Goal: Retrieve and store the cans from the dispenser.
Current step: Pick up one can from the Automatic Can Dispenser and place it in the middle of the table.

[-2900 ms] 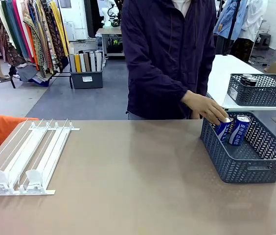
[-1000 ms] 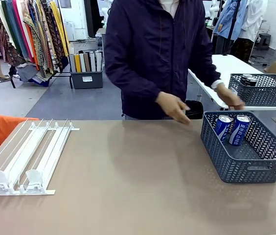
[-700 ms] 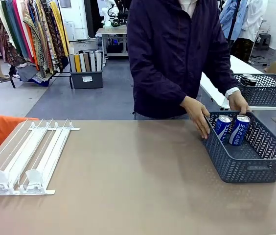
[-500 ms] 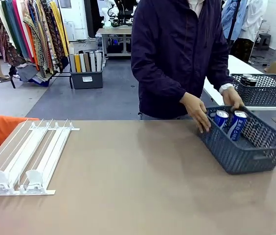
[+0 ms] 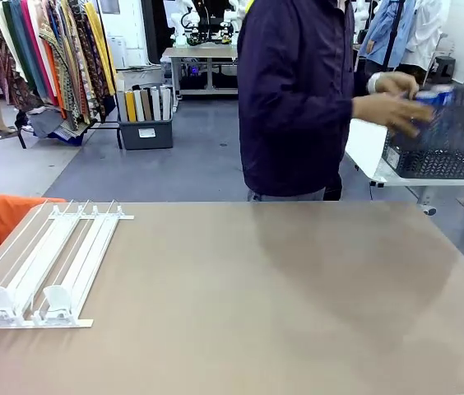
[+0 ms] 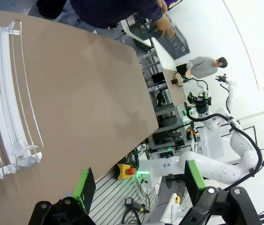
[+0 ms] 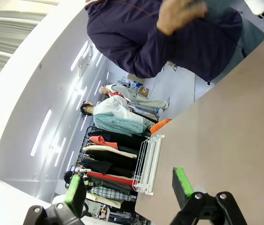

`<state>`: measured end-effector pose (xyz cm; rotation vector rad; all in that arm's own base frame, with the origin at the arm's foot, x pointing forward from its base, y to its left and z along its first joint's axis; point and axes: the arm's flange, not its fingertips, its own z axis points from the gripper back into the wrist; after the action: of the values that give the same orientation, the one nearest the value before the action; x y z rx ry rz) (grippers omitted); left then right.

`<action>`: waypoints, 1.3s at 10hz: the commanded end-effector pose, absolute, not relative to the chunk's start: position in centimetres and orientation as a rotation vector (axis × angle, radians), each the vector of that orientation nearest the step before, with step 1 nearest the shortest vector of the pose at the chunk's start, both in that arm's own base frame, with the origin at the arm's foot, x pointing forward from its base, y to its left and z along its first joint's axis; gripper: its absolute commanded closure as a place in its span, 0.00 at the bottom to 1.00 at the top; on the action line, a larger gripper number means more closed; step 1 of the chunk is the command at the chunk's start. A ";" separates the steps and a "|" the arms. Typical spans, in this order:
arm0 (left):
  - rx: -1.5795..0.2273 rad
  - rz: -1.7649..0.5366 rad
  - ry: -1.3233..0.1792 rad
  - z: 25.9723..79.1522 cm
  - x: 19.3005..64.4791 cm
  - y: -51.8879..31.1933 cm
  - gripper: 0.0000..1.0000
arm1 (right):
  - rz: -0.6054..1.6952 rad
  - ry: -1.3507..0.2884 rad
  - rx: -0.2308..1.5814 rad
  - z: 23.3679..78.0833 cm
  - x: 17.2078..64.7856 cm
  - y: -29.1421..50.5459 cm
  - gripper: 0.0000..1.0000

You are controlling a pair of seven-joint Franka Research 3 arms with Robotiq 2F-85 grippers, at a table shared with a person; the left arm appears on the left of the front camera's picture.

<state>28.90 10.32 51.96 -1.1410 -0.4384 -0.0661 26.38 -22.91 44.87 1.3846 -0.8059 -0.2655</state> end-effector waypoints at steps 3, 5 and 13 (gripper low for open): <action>-1.159 -0.065 -0.446 52.1 29.0 10.3 0.00 | -0.286 -0.816 1.409 45.5 26.7 -22.8 0.00; -1.159 -0.065 -0.446 52.1 29.0 10.3 0.00 | -0.286 -0.816 1.409 45.5 26.7 -22.8 0.00; -1.159 -0.065 -0.446 52.1 29.0 10.3 0.00 | -0.286 -0.816 1.409 45.5 26.7 -22.8 0.00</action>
<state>28.90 10.32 51.96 -1.1410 -0.4383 -0.0661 26.38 -22.91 44.87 1.3846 -0.8059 -0.2655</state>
